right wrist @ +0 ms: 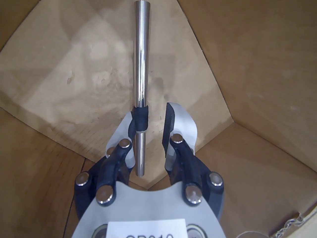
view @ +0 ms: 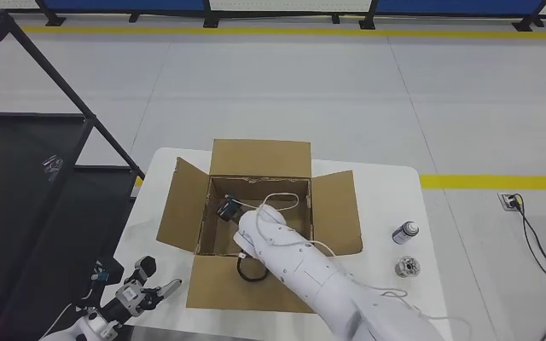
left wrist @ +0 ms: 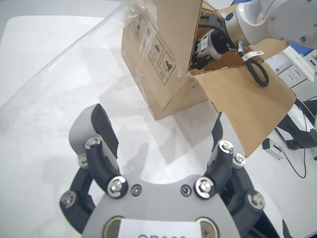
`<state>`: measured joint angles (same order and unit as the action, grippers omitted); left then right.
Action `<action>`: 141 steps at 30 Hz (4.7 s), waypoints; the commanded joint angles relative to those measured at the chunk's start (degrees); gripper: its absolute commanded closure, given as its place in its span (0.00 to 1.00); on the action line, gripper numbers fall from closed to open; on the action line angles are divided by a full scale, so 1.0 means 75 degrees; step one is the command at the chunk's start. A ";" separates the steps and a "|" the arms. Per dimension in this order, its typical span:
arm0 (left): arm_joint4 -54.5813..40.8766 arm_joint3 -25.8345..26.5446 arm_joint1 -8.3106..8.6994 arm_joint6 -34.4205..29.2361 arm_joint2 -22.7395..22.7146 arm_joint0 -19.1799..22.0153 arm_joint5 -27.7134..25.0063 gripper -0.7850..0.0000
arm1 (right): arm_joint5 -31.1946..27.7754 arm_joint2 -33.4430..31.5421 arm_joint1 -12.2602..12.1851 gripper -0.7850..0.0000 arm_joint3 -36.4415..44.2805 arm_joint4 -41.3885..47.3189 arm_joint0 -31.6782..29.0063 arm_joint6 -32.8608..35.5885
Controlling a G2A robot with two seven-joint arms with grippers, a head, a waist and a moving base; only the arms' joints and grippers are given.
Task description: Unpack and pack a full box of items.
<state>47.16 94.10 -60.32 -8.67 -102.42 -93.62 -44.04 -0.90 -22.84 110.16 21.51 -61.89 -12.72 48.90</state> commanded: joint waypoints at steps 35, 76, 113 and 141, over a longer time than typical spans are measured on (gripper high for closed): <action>0.0000 0.0000 0.0000 0.0000 0.0000 0.0000 0.0000 0.00 | -0.1148 -0.8849 -0.3674 0.00 1.3536 -0.2849 -0.8128 0.1645; 0.0000 0.0000 0.0000 0.0000 0.0000 0.0000 0.0000 0.00 | -0.1748 -1.0473 -0.4401 1.00 0.9703 -0.1470 -0.7207 0.3141; 0.0000 0.0000 0.0000 0.0000 0.0000 0.0000 0.0000 0.00 | -0.0970 -1.0069 -0.4677 1.00 1.4262 -0.0694 -0.8586 0.2113; 0.0000 0.0000 0.0000 0.0000 0.0000 0.0000 0.0000 0.00 | 0.0589 -0.2352 -0.3309 1.00 0.7906 -0.0894 -0.1901 0.3113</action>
<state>47.16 94.10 -60.32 -8.67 -102.42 -93.62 -44.04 3.16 -41.18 84.82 84.32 -69.41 -27.88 73.08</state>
